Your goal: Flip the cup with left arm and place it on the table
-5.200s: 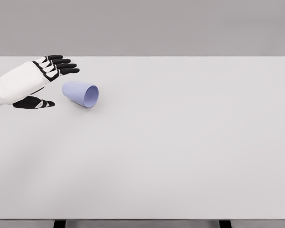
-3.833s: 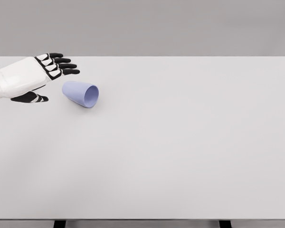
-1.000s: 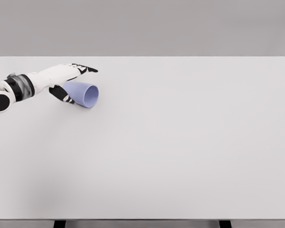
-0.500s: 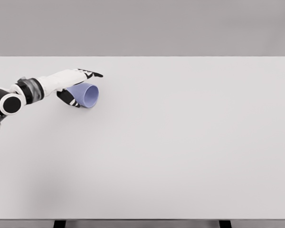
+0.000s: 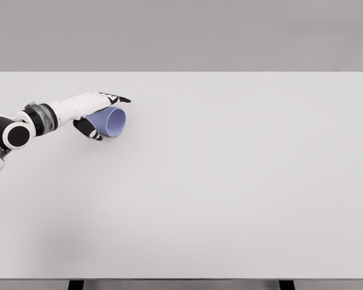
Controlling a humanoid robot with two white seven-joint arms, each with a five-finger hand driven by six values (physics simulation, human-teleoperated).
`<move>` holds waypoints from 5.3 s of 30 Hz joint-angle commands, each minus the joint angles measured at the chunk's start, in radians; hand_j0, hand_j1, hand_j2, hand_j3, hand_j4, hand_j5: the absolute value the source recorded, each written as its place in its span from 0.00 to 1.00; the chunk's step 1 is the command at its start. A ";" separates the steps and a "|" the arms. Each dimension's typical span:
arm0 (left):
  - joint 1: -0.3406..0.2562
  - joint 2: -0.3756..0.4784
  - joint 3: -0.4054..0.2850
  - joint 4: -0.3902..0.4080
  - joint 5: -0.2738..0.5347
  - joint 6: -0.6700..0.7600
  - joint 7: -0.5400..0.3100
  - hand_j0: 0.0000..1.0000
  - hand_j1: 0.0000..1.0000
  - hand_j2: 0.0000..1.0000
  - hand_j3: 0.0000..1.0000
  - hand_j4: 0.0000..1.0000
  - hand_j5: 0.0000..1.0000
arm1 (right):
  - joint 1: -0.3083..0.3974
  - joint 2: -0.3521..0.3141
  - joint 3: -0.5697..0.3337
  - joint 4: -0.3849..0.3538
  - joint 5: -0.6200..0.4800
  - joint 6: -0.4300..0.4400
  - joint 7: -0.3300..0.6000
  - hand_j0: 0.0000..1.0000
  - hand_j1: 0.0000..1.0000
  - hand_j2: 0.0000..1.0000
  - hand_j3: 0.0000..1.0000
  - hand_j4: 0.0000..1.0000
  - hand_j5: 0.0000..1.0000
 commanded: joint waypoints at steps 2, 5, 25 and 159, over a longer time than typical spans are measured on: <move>-0.002 0.000 0.001 0.014 0.002 0.000 0.001 1.00 1.00 1.00 1.00 1.00 1.00 | 0.000 0.000 0.000 0.000 0.000 0.000 0.000 1.00 1.00 1.00 1.00 1.00 1.00; 0.000 0.000 0.001 0.019 0.002 0.000 0.001 1.00 1.00 1.00 1.00 1.00 1.00 | 0.000 0.000 0.000 0.000 -0.001 0.000 0.000 1.00 1.00 1.00 1.00 1.00 1.00; 0.000 -0.029 0.001 0.051 0.002 0.025 0.001 0.87 0.87 0.87 0.87 0.87 0.87 | 0.000 0.000 0.000 0.000 0.000 0.000 0.000 1.00 1.00 1.00 1.00 1.00 1.00; 0.279 -0.099 0.253 -0.093 0.798 -0.027 0.007 1.00 1.00 1.00 1.00 1.00 1.00 | 0.000 0.000 0.000 0.000 -0.001 0.000 0.000 1.00 1.00 1.00 1.00 1.00 1.00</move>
